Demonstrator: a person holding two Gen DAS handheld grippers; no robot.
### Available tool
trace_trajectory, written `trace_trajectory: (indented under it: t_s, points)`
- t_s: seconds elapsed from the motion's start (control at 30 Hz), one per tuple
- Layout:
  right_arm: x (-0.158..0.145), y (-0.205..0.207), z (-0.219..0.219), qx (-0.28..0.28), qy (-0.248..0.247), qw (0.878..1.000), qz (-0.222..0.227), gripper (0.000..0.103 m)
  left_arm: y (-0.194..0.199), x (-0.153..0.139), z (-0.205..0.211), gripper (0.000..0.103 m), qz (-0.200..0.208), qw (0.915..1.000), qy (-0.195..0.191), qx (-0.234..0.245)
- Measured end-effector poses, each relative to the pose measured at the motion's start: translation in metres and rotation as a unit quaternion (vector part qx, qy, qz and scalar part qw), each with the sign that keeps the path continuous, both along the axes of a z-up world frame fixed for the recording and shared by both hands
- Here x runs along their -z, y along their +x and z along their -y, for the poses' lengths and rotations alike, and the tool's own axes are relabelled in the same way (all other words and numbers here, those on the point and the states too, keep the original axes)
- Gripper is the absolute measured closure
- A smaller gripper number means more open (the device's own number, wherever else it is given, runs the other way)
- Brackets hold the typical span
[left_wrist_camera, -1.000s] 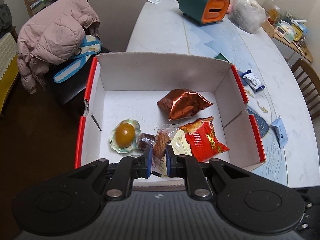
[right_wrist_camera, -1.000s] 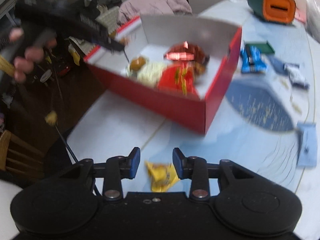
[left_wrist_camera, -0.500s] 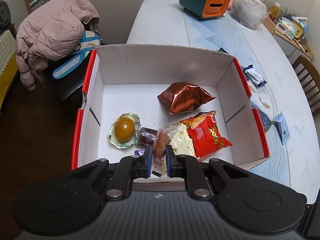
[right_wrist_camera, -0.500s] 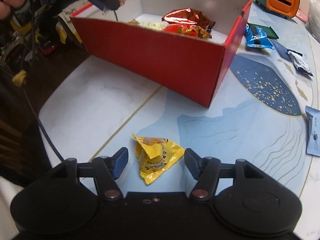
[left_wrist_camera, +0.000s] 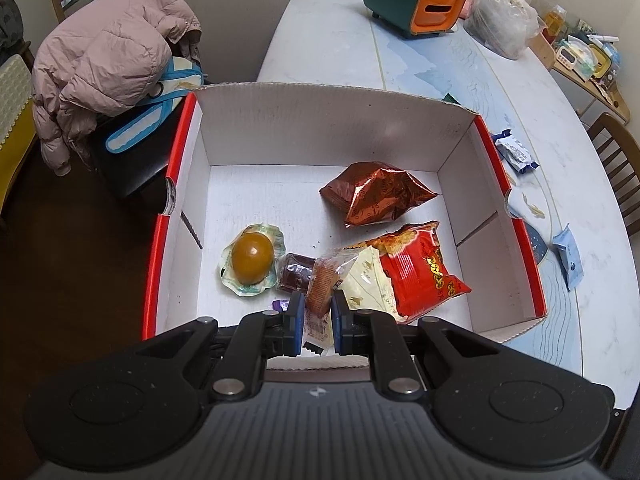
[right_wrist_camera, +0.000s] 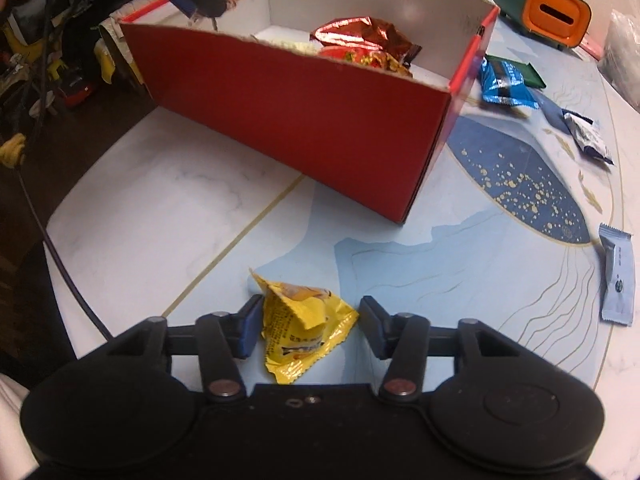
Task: Organize snacks
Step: 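Lower the pink candy into the box with the left tool while the right tool brings the yellow packet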
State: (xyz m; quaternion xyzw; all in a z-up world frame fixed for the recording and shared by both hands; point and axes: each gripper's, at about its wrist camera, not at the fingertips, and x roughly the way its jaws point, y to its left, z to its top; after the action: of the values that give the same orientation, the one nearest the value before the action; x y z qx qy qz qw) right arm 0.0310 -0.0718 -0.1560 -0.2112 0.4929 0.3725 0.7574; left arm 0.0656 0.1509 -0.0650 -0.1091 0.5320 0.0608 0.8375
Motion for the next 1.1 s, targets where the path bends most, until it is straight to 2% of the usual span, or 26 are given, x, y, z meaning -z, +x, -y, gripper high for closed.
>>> trace_trajectory:
  t_s: [0.07,0.3,0.63,0.8,0.93,1.1]
  points:
    - [-0.004,0.001,0.001,0.002,0.006,1.0,-0.002,0.068,0.0,0.0,-0.002,0.09,0.0,1.0,0.0,-0.002]
    - [-0.017,0.008,0.013,0.031,0.03,0.999,-0.014,0.068,-0.001,-0.002,-0.007,0.09,0.004,0.9999,-0.006,-0.007]
    - [-0.091,0.02,0.022,0.027,0.102,0.994,0.007,0.068,0.002,-0.027,-0.009,0.09,0.032,0.9995,-0.006,-0.003]
    - [-0.117,0.041,0.01,0.022,0.117,0.992,0.042,0.068,0.01,-0.041,-0.011,0.09,0.048,0.9988,0.003,-0.007]
    - [-0.121,0.064,-0.006,0.024,0.119,0.991,0.058,0.068,0.018,-0.043,-0.016,0.09,0.049,0.9986,0.011,-0.015]
    - [-0.111,0.093,-0.029,0.026,0.111,0.992,0.062,0.068,0.033,-0.036,-0.024,0.09,0.042,0.9986,0.019,-0.026]
